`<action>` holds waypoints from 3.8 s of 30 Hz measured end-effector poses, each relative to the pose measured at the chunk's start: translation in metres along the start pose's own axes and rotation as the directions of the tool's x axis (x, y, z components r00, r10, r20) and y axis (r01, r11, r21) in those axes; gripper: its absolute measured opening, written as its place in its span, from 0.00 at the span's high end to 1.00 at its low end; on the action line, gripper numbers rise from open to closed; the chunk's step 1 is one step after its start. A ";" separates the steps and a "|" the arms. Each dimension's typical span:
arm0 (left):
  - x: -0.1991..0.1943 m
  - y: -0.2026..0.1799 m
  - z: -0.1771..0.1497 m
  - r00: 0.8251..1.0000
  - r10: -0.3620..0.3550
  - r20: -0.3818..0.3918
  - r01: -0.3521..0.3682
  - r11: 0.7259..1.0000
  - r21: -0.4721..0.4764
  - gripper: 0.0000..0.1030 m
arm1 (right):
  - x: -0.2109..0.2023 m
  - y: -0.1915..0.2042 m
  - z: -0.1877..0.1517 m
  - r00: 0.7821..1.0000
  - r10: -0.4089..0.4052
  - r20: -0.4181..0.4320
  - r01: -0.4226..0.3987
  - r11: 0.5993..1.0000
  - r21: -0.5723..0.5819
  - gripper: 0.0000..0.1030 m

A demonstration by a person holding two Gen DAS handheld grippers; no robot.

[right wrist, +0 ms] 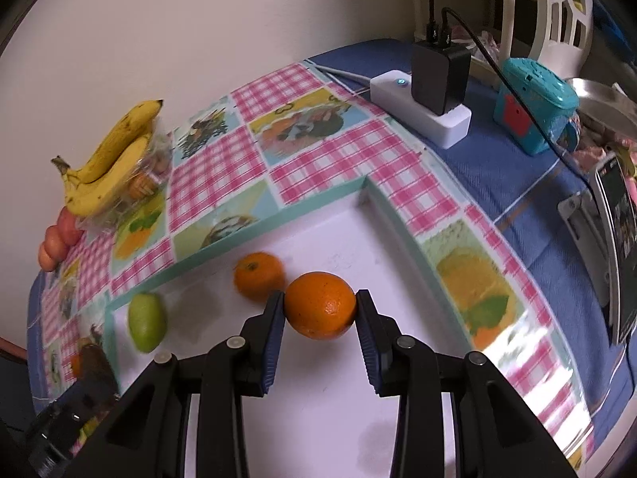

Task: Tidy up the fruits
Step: 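Carry the brown fruit with the left gripper while the right carries the orange to the tray, then open the left gripper in the tray while the right gripper releases the orange, then move both grippers back toward the dark brown fruits on the cloth, then grasp a dark brown fruit with the right gripper while the left approaches another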

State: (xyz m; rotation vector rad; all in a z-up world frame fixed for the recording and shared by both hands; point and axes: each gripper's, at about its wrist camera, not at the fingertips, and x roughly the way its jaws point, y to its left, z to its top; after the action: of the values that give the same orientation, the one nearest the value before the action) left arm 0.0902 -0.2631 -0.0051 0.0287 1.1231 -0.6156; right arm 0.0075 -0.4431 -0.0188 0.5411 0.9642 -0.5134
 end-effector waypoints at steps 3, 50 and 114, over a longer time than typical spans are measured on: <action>0.013 -0.010 0.005 1.000 -0.002 0.000 0.002 1.000 0.025 0.61 | 0.008 -0.009 0.007 1.000 -0.003 -0.006 0.003 1.000 0.015 0.64; -0.041 0.037 -0.013 0.991 0.128 0.027 -0.125 0.987 -0.102 0.17 | -0.007 -0.007 0.013 1.000 0.029 0.007 -0.029 1.000 0.011 0.33; -0.125 0.301 -0.133 0.902 0.408 -0.141 -0.410 0.708 -0.575 0.00 | -0.006 0.243 -0.198 0.919 0.123 -0.374 -0.301 0.833 -0.465 0.07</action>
State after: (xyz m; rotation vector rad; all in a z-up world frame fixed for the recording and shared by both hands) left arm 0.0868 0.0868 -0.0435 -0.2592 1.2239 0.1615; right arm 0.0344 -0.1329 -0.0565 0.2410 1.2894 0.0602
